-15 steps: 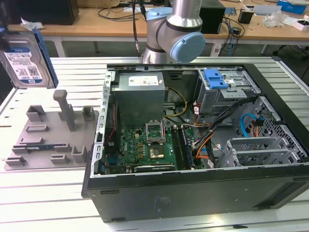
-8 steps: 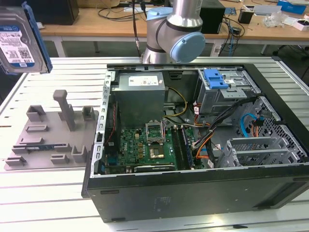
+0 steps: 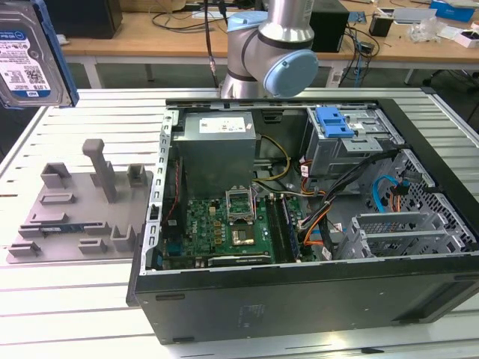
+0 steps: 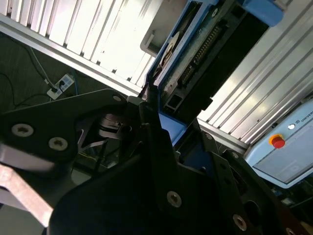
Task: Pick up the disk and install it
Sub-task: 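Pick up the disk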
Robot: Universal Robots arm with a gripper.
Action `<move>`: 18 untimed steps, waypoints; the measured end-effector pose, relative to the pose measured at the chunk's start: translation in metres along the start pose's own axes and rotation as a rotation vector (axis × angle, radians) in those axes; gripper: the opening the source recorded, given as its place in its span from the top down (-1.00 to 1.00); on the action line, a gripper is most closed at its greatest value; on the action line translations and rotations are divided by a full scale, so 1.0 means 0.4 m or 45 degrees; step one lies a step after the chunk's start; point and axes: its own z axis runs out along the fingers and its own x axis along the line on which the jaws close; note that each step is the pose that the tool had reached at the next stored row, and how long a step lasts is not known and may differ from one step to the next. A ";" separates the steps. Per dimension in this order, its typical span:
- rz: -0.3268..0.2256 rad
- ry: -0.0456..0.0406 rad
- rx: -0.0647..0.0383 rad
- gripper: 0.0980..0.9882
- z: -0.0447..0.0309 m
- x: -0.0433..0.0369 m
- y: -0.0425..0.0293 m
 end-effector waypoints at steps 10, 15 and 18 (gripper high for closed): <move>0.000 0.000 0.000 0.39 0.000 0.000 0.000; 0.000 0.001 0.000 0.39 0.000 0.000 -0.001; -0.009 0.001 0.000 0.39 -0.005 0.007 -0.009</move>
